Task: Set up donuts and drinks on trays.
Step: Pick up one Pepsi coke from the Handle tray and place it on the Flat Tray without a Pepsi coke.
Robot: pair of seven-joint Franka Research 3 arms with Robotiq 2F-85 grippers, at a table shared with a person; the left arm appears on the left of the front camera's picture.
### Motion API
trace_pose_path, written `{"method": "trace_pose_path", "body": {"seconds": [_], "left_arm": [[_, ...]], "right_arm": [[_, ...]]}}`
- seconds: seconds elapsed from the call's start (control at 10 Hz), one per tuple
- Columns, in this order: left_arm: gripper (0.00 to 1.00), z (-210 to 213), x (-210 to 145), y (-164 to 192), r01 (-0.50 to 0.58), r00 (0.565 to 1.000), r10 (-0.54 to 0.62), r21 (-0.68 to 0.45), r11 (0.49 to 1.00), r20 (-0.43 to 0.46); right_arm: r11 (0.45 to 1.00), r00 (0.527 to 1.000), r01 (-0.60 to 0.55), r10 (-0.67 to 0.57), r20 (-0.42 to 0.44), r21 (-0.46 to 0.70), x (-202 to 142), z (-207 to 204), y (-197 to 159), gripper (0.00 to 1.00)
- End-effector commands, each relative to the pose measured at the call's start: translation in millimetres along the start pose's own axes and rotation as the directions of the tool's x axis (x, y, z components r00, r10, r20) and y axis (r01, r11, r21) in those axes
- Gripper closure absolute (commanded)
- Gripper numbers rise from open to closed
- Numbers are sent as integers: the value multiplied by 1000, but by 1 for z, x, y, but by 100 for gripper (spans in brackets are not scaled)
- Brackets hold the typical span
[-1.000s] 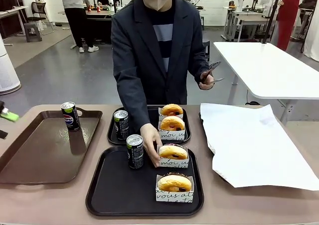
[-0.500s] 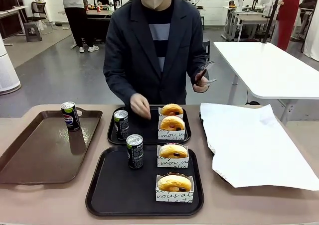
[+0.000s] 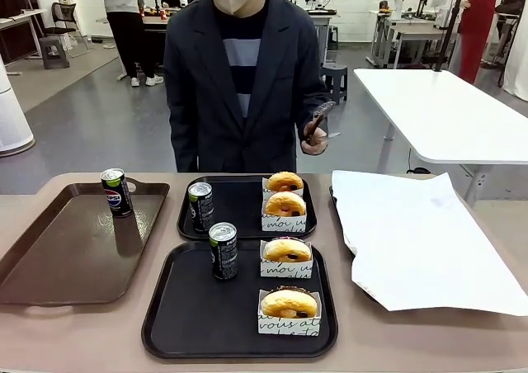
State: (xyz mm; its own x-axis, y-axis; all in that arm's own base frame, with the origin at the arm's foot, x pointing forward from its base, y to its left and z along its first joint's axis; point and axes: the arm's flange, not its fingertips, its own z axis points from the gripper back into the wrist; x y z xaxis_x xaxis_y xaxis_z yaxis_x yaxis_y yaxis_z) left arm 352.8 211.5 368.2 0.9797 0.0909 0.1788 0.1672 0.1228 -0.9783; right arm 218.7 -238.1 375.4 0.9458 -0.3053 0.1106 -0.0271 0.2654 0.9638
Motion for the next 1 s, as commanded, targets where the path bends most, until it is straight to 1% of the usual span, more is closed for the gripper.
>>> {"method": "trace_pose_path", "body": {"seconds": [0.0,0.9], "left_arm": [[0,-3,0,0,-21,1000,21,-7,1000,9],[0,-3,0,0,-21,1000,21,-7,1000,9]], "right_arm": [[1000,1000,-10,10,-13,1,-3,1,0,0],[1000,1000,-10,10,-13,1,-3,1,0,0]]}}
